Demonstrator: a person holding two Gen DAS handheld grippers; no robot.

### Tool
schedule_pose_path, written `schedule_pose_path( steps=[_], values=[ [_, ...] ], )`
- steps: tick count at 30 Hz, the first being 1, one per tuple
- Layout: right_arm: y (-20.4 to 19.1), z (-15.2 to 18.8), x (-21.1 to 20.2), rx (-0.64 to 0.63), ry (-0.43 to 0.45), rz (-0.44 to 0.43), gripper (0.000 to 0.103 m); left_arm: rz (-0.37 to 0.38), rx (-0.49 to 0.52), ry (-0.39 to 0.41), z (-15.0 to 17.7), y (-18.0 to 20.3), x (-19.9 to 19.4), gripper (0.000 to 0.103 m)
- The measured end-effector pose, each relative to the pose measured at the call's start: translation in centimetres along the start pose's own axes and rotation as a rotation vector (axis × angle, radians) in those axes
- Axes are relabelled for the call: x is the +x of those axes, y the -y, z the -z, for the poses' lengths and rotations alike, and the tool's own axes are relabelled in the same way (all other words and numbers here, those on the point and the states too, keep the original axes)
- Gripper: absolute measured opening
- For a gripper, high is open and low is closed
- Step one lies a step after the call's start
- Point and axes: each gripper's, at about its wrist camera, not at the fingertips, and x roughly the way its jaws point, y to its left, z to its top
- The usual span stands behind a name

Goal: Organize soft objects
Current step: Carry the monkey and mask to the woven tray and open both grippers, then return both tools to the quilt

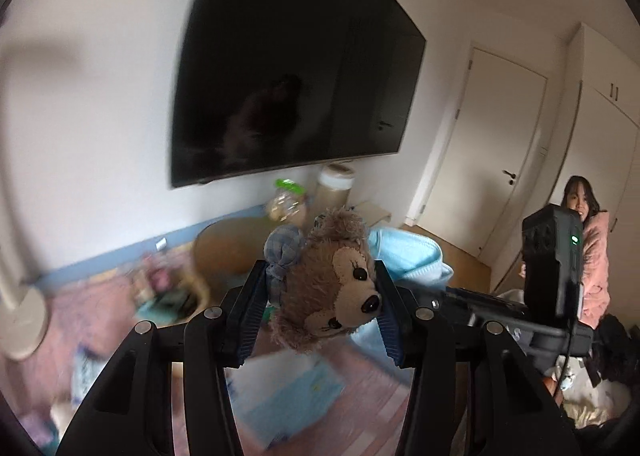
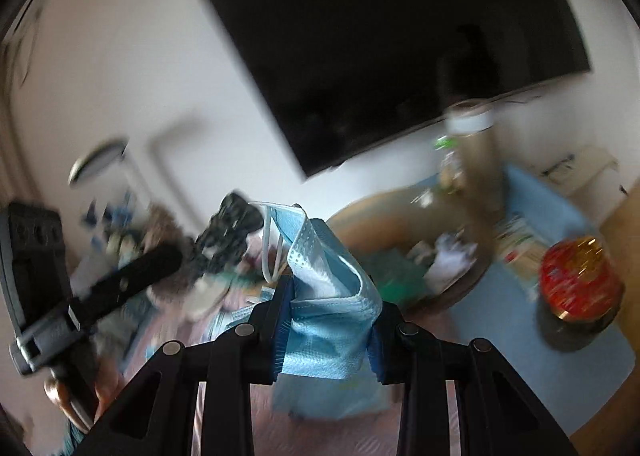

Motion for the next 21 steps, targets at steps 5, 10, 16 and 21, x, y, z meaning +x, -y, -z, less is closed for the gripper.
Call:
schedule_pose_path(
  steps=[5,10,16,21],
  values=[
    [4.3,-3.4,1.3,0.139,0.032,0.047,0.032,0.025,0.014,-0.025,-2.4,1.7,4.4,0.047],
    [6.3,-5.0,6.0,0.168,-0.052,0.138,0.032,-0.003,-0.037,-0.074,-3.3,1.0,9.4,0.047],
    [7.7,-5.0,14.0,0.143,-0.217,0.226,0.073,-0.132,-0.103,-0.187,-2.5,-1.5,14.9,0.090],
    [7.8,-4.4,14.4,0.100,-0.239,0.239,0.073,-0.168,-0.159,-0.207,-1.6,-3.3,15.8,0.090]
  ],
)
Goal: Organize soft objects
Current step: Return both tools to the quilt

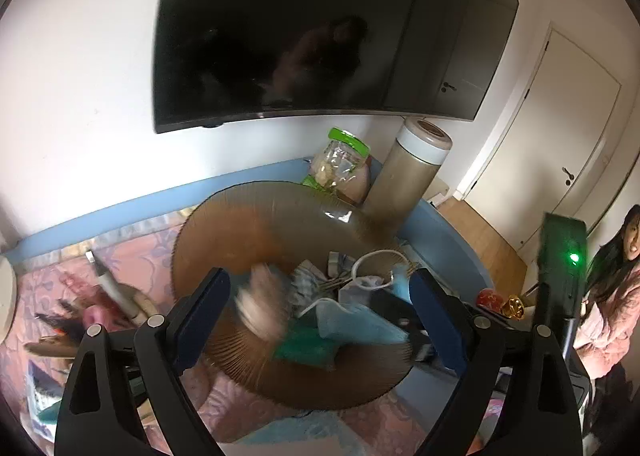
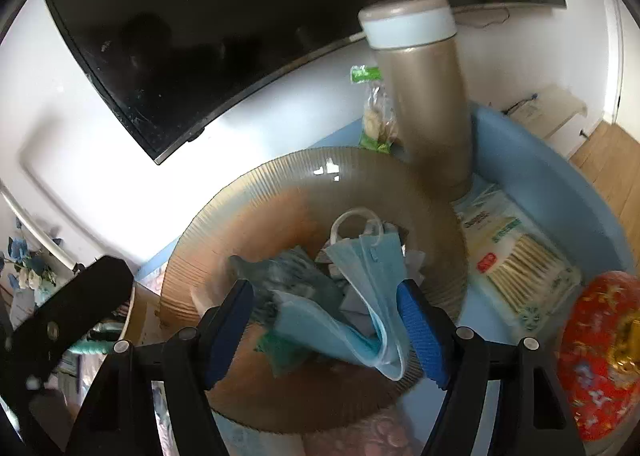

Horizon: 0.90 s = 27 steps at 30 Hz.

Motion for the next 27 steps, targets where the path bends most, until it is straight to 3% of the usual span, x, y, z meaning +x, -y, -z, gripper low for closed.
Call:
schedule_pose_path(
  steps=[3,6,8,12,14,16,18,21,25,27],
  values=[
    [-0.1,0.5,-2.0,-0.010,0.042,0.017,0.073,0.010,-0.018,0.028,0.1,-0.9,-1.7,0.090],
    [-1.4,1.2,-4.6,-0.046,0.096,0.009,0.075,-0.006,0.002,0.097,0.8,-1.3,-6.2,0.090],
    [-3.2,2.0,-6.7,-0.086,0.136,-0.017,0.087,-0.064,0.018,0.146,1.2,-1.8,-9.6,0.090],
    [-7.9,3.8,-10.6,-0.176,0.201,-0.113,0.090,-0.153,0.020,0.278,2.2,-3.6,-18.1,0.091],
    [-11.0,5.4,-12.2,-0.232,0.229,-0.159,0.103,-0.227,0.019,0.339,3.3,-5.0,-22.9,0.095],
    [-13.5,7.2,-12.7,-0.272,0.234,-0.216,0.103,-0.349,-0.006,0.404,5.3,-6.9,-27.8,0.103],
    [-16.5,9.8,-12.0,-0.319,0.177,-0.279,0.103,-0.456,-0.056,0.464,7.3,-9.1,-31.0,0.103],
    [-19.9,13.7,-9.7,-0.380,0.086,-0.330,0.103,-0.630,-0.211,0.539,12.0,-15.1,-36.0,0.103],
    [-23.6,17.8,-5.1,-0.434,-0.063,-0.363,0.103,-0.734,-0.314,0.433,16.7,-21.6,-36.7,0.103],
    [-25.1,19.4,-1.3,-0.436,-0.173,-0.420,0.103,-0.734,-0.322,0.359,18.9,-23.7,-34.8,0.103]
  ],
)
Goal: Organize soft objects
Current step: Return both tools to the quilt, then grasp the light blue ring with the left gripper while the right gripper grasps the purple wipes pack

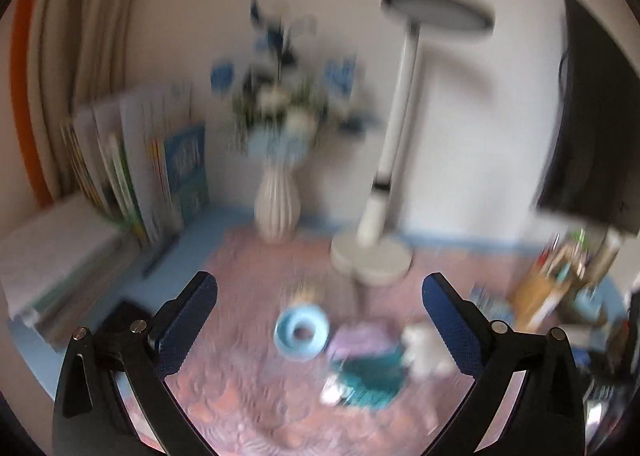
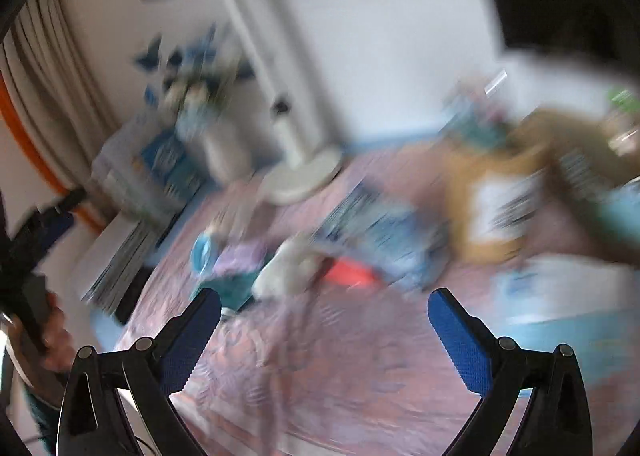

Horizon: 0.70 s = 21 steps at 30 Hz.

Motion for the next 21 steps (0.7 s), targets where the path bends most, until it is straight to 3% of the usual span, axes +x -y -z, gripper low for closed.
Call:
schedule_pose_path(
  steps=[1,4,10,12,16,21],
  values=[
    [0.3,0.2,2.3,0.022,-0.059,-0.035,0.103,0.016,0.005,-0.049,1.7,-0.7,1.8,0.103],
    [1.1,1.0,7.4,0.058,-0.152,0.015,0.103,0.084,-0.027,-0.126,5.4,-2.2,5.5,0.102],
    [2.2,2.4,9.5,0.009,-0.115,0.203,0.103,0.199,-0.080,-0.178,9.3,-2.4,9.4,0.101],
    [3.1,2.4,9.5,0.055,-0.120,0.192,0.103,0.233,-0.077,-0.176,9.8,-1.8,9.4,0.101],
    [3.7,2.3,9.1,0.079,-0.092,0.208,0.103,0.183,0.011,-0.215,11.0,0.6,10.6,0.101],
    [2.9,2.1,9.5,0.046,-0.097,0.248,0.103,0.151,0.087,-0.201,11.5,1.8,10.3,0.102]
  ],
)
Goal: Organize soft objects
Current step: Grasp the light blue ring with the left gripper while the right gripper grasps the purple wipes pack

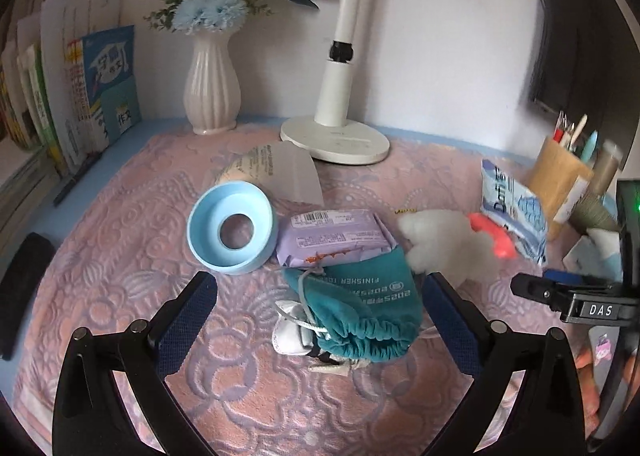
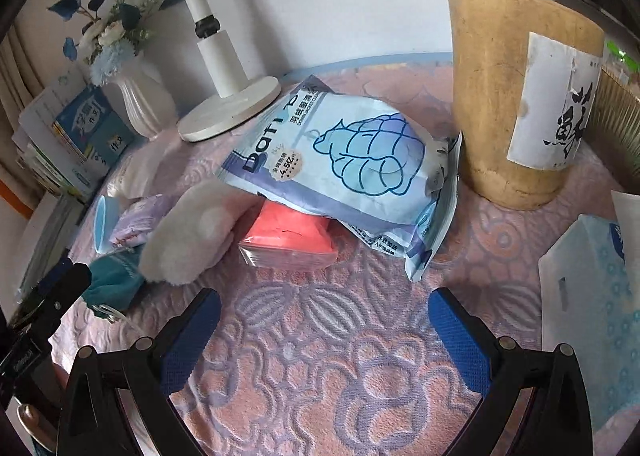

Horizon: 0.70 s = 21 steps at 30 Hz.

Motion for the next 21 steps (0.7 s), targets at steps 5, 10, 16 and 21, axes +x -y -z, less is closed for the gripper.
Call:
schedule_pose_path(
  steps=[5,10,16,21],
  values=[
    [-1.4,0.0,0.8,-0.066,-0.024,0.080,0.103,0.026,-0.007,-0.017,0.0,-0.2,0.3,0.102],
    [-2.6,0.2,1.6,-0.139,-0.055,0.166,0.103,0.072,-0.132,-0.035,-0.3,-2.9,0.9,0.102],
    [-2.6,0.1,1.7,-0.149,-0.058,0.173,0.103,0.043,-0.094,-0.071,-0.2,-2.2,1.5,0.102],
    [-2.5,0.2,1.6,-0.150,-0.057,0.175,0.103,0.040,-0.123,-0.086,-0.2,-2.7,1.9,0.102]
  ],
)
